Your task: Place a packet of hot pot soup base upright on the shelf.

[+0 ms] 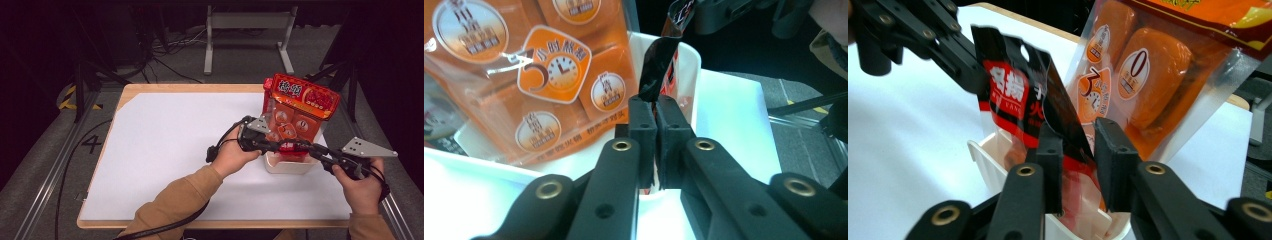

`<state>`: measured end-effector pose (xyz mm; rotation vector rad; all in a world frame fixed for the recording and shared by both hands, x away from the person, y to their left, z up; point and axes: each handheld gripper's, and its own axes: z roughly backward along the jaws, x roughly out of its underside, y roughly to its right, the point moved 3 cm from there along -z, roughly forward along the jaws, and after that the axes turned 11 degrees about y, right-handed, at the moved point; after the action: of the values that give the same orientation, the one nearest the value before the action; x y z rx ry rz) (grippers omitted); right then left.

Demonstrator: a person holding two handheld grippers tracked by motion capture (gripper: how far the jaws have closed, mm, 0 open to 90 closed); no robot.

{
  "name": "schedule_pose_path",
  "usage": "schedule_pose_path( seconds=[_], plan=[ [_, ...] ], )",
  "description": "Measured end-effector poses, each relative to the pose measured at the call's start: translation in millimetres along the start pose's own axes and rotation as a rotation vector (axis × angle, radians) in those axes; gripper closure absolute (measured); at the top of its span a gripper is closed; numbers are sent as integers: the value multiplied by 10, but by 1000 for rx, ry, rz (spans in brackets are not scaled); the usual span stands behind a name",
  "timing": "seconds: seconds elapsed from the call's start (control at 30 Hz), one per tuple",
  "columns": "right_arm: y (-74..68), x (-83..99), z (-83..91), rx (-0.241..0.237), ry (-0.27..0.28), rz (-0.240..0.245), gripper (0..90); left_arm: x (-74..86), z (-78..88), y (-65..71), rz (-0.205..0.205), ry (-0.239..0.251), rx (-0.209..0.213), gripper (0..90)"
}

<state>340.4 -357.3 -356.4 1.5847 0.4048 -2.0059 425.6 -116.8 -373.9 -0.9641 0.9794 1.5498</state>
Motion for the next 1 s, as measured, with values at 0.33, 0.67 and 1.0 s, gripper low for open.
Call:
schedule_pose_path(
  seconds=[0.33, 0.67, 1.0],
  plan=[
    [-77, -144, -15, -35, 54, 17, 559, 51, 53, -30, 34, 59, -71, 376],
    [-181, -250, -148, -72, 89, 6, 489, 95, 391, -48, 60, 101, -132, 248],
    [-466, -402, -364, -120, 150, -14, 375, 231, 1159, 110, 58, 131, -242, 222]
  ],
)
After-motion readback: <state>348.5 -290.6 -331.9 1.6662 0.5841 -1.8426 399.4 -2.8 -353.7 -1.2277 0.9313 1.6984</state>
